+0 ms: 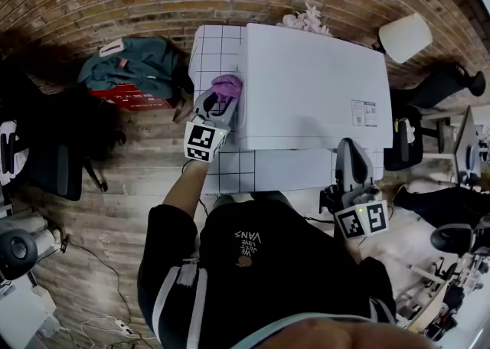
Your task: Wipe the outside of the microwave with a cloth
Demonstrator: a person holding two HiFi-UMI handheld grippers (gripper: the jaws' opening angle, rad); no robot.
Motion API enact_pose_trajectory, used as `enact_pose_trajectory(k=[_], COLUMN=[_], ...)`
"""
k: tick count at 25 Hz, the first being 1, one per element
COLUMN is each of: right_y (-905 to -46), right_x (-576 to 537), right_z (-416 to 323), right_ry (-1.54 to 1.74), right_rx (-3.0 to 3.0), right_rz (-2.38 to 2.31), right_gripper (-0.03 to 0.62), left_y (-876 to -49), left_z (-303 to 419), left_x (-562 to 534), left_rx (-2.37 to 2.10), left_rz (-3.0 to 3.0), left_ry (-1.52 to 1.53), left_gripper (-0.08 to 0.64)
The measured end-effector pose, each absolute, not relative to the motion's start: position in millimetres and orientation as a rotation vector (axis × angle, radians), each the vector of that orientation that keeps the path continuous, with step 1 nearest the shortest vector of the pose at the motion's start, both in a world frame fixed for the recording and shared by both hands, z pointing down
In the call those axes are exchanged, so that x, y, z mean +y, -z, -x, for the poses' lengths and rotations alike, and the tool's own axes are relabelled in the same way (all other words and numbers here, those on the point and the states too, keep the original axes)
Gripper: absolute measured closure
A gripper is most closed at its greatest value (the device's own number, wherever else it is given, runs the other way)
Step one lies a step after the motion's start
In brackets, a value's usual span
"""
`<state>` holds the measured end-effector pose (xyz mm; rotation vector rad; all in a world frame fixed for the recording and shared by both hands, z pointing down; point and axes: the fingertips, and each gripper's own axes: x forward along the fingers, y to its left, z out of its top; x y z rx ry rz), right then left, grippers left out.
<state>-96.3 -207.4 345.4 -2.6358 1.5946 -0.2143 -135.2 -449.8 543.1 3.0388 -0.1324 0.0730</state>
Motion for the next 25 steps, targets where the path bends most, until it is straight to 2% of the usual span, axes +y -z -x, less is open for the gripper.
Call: enact_pose_trajectory(k=[8, 14, 19, 25], right_y=[-346, -349, -350, -350], right_x=[-209, -214, -221, -229], right_z=[65, 54, 59, 80], right_ry=[0.243, 0.253, 0.241, 0.231], right_rx=[1.589, 1.612, 1.631, 1.639], right_rz=[2.653, 2.643, 2.619, 2.578], right_gripper=[0.595, 0.595, 0.595, 0.594], left_y=[-539, -539, -532, -548], left_z=[62, 42, 63, 133], left_x=[-523, -540, -531, -479], left_rx=[-0.217, -0.242, -0.251, -0.183], left_rz=[-3.045, -3.046, -3.037, -3.045], left_ry=[-0.136, -0.152, -0.11, -0.138], left_gripper=[0.426, 0.426, 0.426, 0.426])
